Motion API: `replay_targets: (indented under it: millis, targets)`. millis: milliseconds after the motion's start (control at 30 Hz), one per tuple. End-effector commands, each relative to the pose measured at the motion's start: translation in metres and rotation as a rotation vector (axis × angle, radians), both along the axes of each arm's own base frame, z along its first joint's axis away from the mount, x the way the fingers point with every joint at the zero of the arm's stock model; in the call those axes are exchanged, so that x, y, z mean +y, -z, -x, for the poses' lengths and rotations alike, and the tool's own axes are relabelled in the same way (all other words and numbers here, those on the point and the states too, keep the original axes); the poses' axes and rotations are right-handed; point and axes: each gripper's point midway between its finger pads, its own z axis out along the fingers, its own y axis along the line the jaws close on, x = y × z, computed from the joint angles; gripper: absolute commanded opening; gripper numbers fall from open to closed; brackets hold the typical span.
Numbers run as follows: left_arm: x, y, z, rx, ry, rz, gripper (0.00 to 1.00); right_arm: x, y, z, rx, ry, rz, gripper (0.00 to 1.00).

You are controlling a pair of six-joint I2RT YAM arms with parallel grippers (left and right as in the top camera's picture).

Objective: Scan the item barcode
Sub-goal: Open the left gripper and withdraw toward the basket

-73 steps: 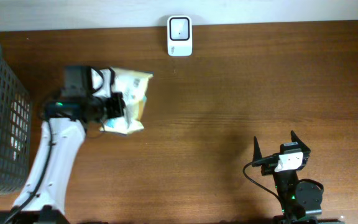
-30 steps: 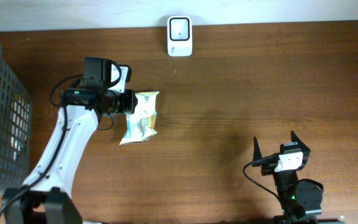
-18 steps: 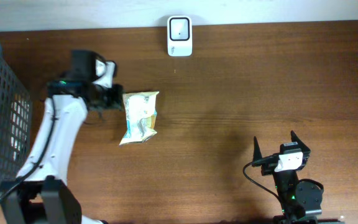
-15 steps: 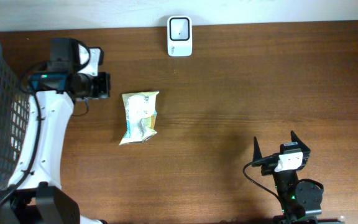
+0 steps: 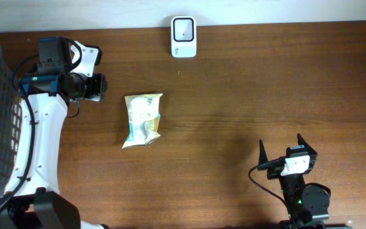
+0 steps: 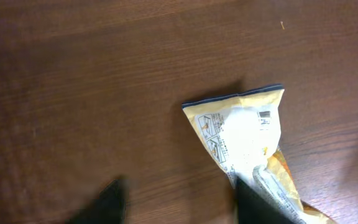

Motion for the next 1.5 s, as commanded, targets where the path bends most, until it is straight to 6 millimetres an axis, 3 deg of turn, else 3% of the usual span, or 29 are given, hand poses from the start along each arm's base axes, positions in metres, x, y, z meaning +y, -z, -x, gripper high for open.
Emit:
replay_targets:
  millis: [0, 67, 167, 200, 333, 500, 667, 800, 933, 1067, 1133, 1233, 1333, 1467]
  targets:
    - [0.001, -0.010, -0.001, -0.028, 0.008, -0.009, 0.99, -0.002, 0.002, 0.000, 0.000, 0.009, -0.001, 0.99]
    - [0.001, -0.010, -0.001, -0.028, 0.008, -0.009, 0.99, 0.007, -0.001, 0.000, -0.012, -0.044, -0.016, 0.99]
    - [0.001, -0.010, -0.001, -0.028, 0.008, -0.009, 0.99, 0.044, -0.017, 0.009, -0.071, -0.266, -0.043, 0.99]
    - [0.001, -0.010, -0.001, -0.028, 0.008, -0.009, 0.99, 0.049, -0.018, 0.010, -0.067, -0.291, -0.082, 0.99]
    - [0.001, -0.010, -0.001, -0.028, 0.008, -0.009, 0.99, 0.058, -0.020, 0.014, -0.035, -0.347, -0.200, 0.99]
    - [0.001, -0.010, -0.001, -0.028, 0.008, -0.009, 0.99, 0.071, -0.038, 0.019, -0.018, -0.426, -0.215, 0.99]
    - [0.001, -0.010, -0.001, -0.028, 0.008, -0.009, 0.99, 0.074, -0.044, 0.007, 0.062, -0.439, -0.228, 0.99]
    - [-0.003, -0.015, -0.008, -0.064, 0.023, 0.011, 0.99, 0.072, -0.029, -0.014, 0.125, -0.412, -0.238, 0.98]
    - [0.002, -0.035, -0.018, -0.117, -0.028, 0.028, 0.99, 0.054, 0.018, -0.036, 0.282, -0.268, -0.245, 0.98]
    - [0.043, -0.111, -0.020, -0.236, -0.199, 0.037, 0.98, 0.053, 0.045, -0.043, 0.372, -0.251, -0.252, 0.98]
    - [0.071, -0.153, -0.012, -0.304, -0.269, 0.023, 0.92, 0.053, 0.053, -0.047, 0.391, -0.248, -0.254, 0.98]
    - [0.126, -0.191, 0.010, -0.362, -0.471, -0.008, 0.87, 0.053, 0.064, -0.048, 0.428, -0.244, -0.257, 0.98]
    - [0.185, -0.202, 0.037, -0.386, -0.685, 0.014, 0.84, 0.053, 0.073, -0.049, 0.456, -0.240, -0.259, 0.98]
    - [0.232, -0.192, 0.070, -0.346, -0.835, 0.011, 0.78, 0.061, 0.061, -0.051, 0.410, -0.296, -0.259, 0.99]
